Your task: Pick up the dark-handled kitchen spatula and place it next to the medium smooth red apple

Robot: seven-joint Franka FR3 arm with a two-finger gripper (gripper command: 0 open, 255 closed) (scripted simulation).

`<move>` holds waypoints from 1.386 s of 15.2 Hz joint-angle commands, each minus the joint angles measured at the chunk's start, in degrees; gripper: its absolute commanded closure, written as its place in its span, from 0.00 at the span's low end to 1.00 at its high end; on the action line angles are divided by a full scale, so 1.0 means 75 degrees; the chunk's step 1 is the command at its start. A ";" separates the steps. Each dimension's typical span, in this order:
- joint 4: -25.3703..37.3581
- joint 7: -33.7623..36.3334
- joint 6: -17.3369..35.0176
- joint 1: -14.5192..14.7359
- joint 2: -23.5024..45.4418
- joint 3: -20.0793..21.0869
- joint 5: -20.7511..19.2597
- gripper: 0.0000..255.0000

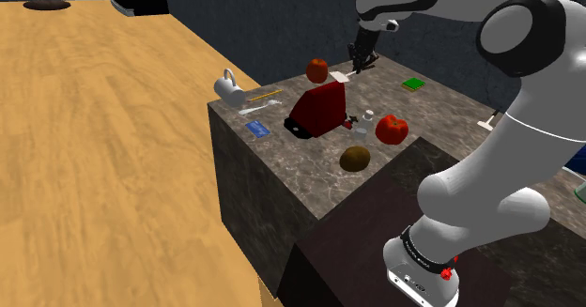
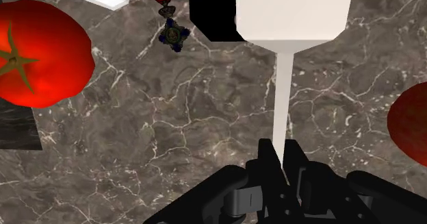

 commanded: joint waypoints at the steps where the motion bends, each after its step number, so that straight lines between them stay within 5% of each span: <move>1: -0.0154 0.0025 0.0196 0.0001 0.0042 -0.0005 -0.0022 1.00; 21: -0.1373 0.0344 0.2030 0.0046 0.0710 -0.0104 -0.0385 1.00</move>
